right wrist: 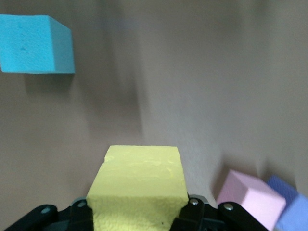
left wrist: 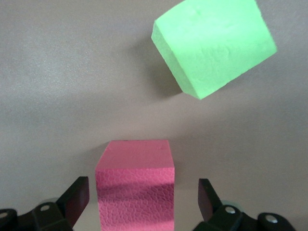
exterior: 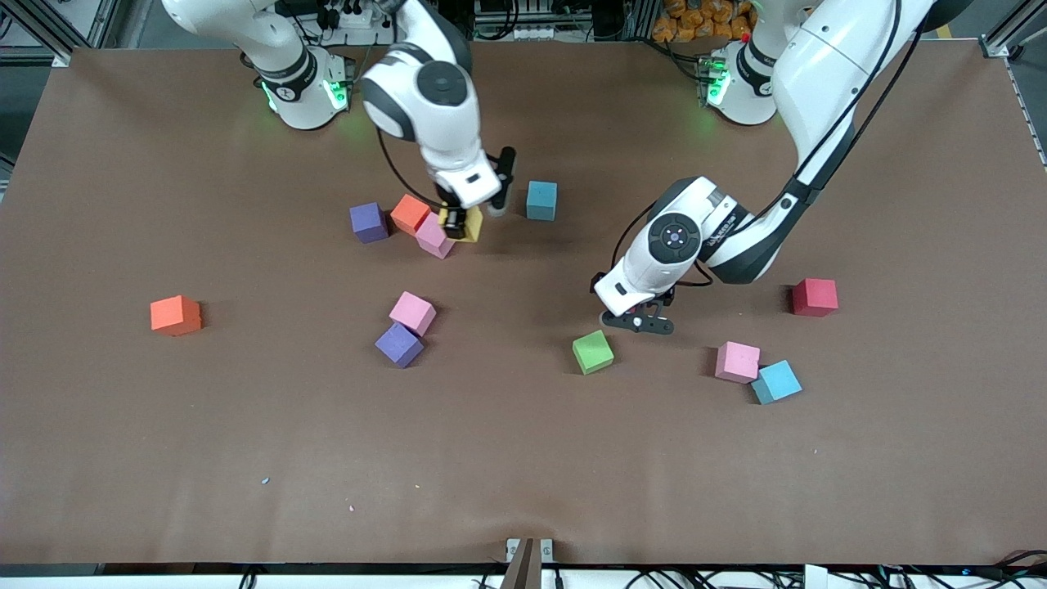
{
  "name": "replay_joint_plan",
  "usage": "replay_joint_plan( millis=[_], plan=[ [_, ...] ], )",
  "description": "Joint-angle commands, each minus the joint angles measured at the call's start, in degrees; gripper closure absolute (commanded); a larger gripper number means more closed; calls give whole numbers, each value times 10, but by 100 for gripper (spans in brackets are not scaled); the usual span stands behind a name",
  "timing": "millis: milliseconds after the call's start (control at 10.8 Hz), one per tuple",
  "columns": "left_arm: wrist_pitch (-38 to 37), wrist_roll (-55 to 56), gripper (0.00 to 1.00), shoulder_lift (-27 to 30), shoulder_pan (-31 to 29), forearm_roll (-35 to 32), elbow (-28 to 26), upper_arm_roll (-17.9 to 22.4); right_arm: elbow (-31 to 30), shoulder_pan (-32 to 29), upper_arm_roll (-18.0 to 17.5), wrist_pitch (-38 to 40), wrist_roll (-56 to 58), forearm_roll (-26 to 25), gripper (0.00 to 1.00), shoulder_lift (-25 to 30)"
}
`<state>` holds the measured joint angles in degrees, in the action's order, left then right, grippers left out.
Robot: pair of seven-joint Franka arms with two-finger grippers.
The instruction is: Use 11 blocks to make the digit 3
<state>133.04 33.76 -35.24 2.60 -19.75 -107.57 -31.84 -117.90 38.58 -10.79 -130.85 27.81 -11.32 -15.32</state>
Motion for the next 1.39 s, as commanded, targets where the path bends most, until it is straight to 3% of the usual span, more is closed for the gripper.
replay_joint_plan(
  millis=[0,370,463,555,740,1295],
  plan=[
    [1,13,0,-24,1,-40,9,-2,80,-3,-29,57,16,-25,100,-71],
    [4,27,0,-35,0,-53,13,-2,77,2,-59,60,1,-38,100,-103],
    [7,31,45,-36,0,-53,12,-2,76,4,-69,56,-11,-38,100,-113],
    [8,34,75,-36,0,-53,12,-2,76,13,-71,54,-25,-39,100,-124],
    [9,76,80,-34,-3,-51,13,-2,72,24,-71,46,-42,-40,100,-136],
    [-1,378,80,0,-13,-45,-1,-4,73,42,-71,18,-77,-55,100,-164]
  ],
)
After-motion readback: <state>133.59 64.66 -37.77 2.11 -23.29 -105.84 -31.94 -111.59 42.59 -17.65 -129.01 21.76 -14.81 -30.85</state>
